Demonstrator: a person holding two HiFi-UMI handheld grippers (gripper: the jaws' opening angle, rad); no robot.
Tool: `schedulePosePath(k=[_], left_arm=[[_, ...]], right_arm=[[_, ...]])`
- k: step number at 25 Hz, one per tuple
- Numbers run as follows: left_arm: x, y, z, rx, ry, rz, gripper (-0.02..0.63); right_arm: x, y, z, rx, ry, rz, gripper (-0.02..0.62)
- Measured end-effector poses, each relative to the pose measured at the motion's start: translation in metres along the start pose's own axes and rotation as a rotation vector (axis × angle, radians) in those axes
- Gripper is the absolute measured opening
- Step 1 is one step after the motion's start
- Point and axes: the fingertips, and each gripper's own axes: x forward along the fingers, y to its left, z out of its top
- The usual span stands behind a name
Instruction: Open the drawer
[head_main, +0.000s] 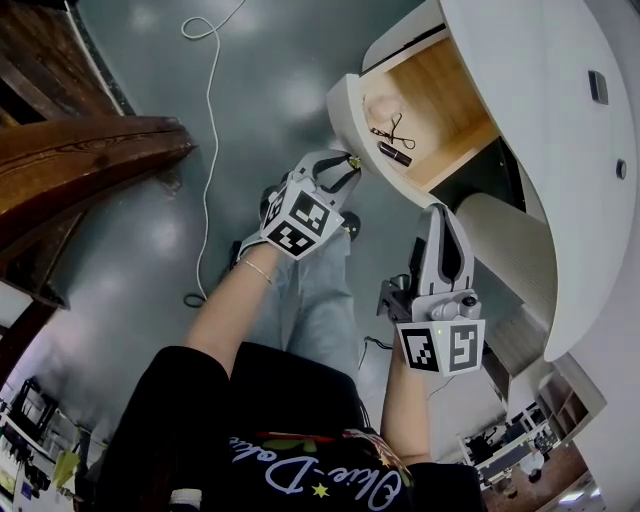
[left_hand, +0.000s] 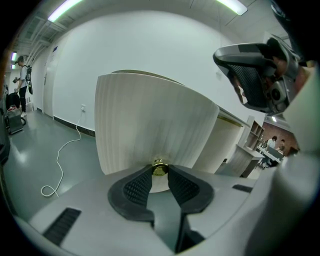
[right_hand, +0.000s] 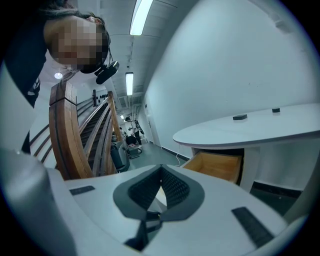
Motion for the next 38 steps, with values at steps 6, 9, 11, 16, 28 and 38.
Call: schedulePosePath(k=[6, 9, 11, 16, 28, 38], left_arm=[[0.002, 0.0, -0.002, 0.009, 0.012, -0.002, 0.101], [0.003, -0.001, -0.001, 0.019, 0.013, 0.006, 0.101], [0.001, -0.002, 0.001, 0.011, 0.001, 0.001, 0.101], [-0.005, -0.003, 0.004, 0.005, -0.011, 0.01, 0.111], [-0.055, -0.003, 0.05, -0.017, -0.131, 0.105, 0.036], [-0.099, -0.022, 0.107, -0.044, -0.21, 0.096, 0.003]], right_arm=[[0.002, 0.002, -0.001, -0.003, 0.001, 0.004, -0.003], [0.002, 0.004, 0.0, -0.005, 0.0, 0.006, -0.003], [0.001, 0.005, 0.001, -0.007, -0.003, 0.007, -0.003], [0.0, 0.005, 0.004, -0.007, -0.01, 0.008, -0.003], [-0.01, 0.002, 0.016, 0.001, -0.037, -0.004, -0.003], [-0.032, 0.002, 0.044, -0.008, -0.082, -0.019, -0.003]])
